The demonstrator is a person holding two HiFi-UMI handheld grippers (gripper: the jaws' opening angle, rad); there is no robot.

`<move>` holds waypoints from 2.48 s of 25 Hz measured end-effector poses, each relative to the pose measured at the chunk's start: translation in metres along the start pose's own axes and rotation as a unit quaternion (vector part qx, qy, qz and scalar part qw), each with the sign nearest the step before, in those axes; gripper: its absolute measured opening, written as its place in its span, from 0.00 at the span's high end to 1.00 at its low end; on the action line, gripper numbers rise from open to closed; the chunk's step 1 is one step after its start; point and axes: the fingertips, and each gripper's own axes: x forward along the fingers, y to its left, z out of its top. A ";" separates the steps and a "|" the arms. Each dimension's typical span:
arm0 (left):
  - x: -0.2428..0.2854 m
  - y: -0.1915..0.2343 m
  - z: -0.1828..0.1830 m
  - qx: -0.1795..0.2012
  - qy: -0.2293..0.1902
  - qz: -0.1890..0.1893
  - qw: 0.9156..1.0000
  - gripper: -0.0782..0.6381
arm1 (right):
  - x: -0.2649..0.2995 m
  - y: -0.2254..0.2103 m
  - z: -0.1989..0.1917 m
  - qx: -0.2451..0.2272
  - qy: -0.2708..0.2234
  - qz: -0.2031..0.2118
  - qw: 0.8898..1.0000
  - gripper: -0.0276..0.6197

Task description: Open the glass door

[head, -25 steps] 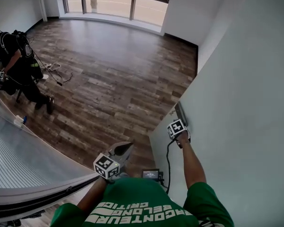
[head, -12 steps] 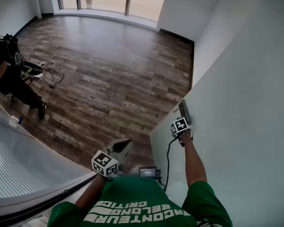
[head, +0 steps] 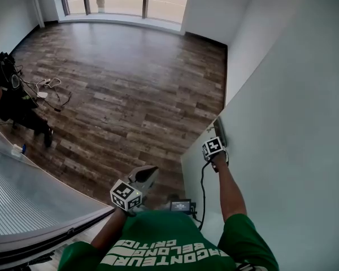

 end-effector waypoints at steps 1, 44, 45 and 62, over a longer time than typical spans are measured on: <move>0.005 -0.002 0.000 0.000 0.000 0.001 1.000 0.87 | 0.001 -0.004 -0.001 0.003 0.000 -0.001 1.000 0.97; 0.092 -0.019 0.011 0.001 0.007 -0.009 1.000 0.87 | -0.010 -0.162 -0.046 0.109 0.009 -0.037 0.993 0.97; 0.093 -0.019 0.011 0.001 0.007 -0.009 1.000 0.87 | -0.010 -0.164 -0.047 0.110 0.009 -0.037 0.993 0.97; 0.120 -0.025 0.002 -0.004 0.018 -0.026 1.000 0.87 | -0.012 -0.193 -0.060 0.129 0.009 -0.046 0.990 0.97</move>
